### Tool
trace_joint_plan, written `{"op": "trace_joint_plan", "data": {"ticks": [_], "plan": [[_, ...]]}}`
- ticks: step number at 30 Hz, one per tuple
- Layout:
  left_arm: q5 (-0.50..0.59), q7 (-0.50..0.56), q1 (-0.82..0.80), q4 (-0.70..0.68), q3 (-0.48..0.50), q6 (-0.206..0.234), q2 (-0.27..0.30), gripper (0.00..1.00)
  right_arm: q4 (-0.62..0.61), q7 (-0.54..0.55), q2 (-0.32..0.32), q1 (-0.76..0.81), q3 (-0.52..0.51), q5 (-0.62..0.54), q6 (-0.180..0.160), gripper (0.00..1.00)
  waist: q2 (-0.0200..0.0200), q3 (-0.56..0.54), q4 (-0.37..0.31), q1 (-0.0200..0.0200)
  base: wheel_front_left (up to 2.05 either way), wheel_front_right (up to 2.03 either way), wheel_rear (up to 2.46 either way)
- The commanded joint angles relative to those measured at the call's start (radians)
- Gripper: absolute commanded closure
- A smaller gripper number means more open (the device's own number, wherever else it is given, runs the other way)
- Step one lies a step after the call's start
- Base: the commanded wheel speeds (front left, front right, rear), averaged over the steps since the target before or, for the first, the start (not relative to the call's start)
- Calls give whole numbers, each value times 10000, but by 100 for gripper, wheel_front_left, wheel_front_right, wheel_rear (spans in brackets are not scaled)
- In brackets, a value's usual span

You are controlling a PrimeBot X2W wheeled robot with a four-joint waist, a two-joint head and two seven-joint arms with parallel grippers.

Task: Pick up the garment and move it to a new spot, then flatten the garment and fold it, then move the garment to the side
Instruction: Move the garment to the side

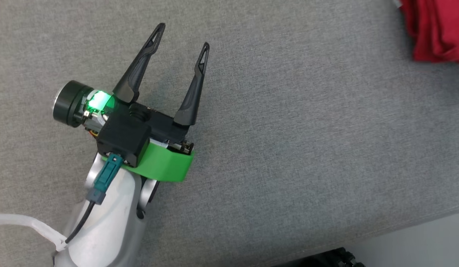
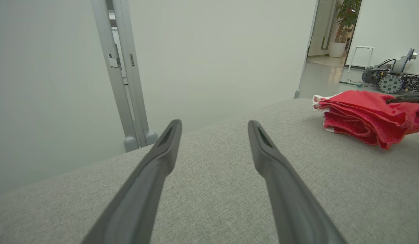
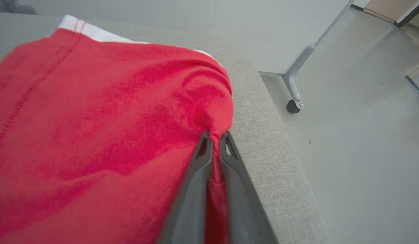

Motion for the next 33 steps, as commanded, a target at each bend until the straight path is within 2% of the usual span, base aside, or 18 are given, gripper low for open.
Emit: {"op": "trace_joint_plan", "data": {"ticks": [1, 10, 14, 15, 16, 17, 18, 19, 22, 26, 33], "plan": [[55, -62, -237, 2, -42, -58, 64, 0, 129, -197, -118, -343, -158, -137, -13, 100, -1, 1163, 443, -1, 0, 0, 0], [-8, -190, -528, -56, -202, -42, 79, 0, 1201, -689, -554, -1519, -795, -1343, -15, 100, -1, 1509, 725, -1, 0, 0, 0], [-31, -223, -560, 57, -223, 4, 102, 0, 1888, -879, -219, -1663, -1149, -1767, -13, 100, -1, 1459, 764, -1, 0, 0, 0], [-48, -234, -543, 101, -212, 14, 119, 0, 2006, -906, -123, -1619, -1174, -1860, -13, 96, -1, 1391, 740, -1, 0, 0, 0], [-64, -264, -507, 147, -204, 39, 126, 0, 2103, -897, -35, -1515, -1162, -1870, -13, 78, -1, 1307, 713, -1, 0, 0, 0], [-83, -294, -437, 199, -199, 54, 135, 0, 2214, -900, 98, -1399, -1208, -1782, -13, 29, -1, 1195, 674, -1, 0, 0, 0], [-91, -319, -373, 253, -184, 85, 147, 0, 2280, -968, 162, -1306, -1211, -1819, -13, 7, -1, 1079, 633, -1, 0, 0, 0], [-111, -328, -288, 309, -186, 103, 143, 0, 2334, -1036, 270, -1174, -1241, -1811, -13, 0, -1, 940, 591, -1, 0, 0, 0], [-238, -398, -11, 514, -143, 169, 175, 0, 2356, -1254, 709, -747, -1469, -1601, -6, 0, -1, 435, 445, -1, 0, 0, 0], [-408, -465, 490, 726, 76, 374, 296, 0, 1797, -1415, 1165, 71, -1834, -1364, -7, 0, -1, -372, 226, -1, 0, 0, 0], [-800, -518, 1579, 861, 549, 888, 326, 0, -708, -1447, 2189, 2181, -2883, -1758, -9, 0, -1, -1685, -4, -1, 0, 0, 0]]}}
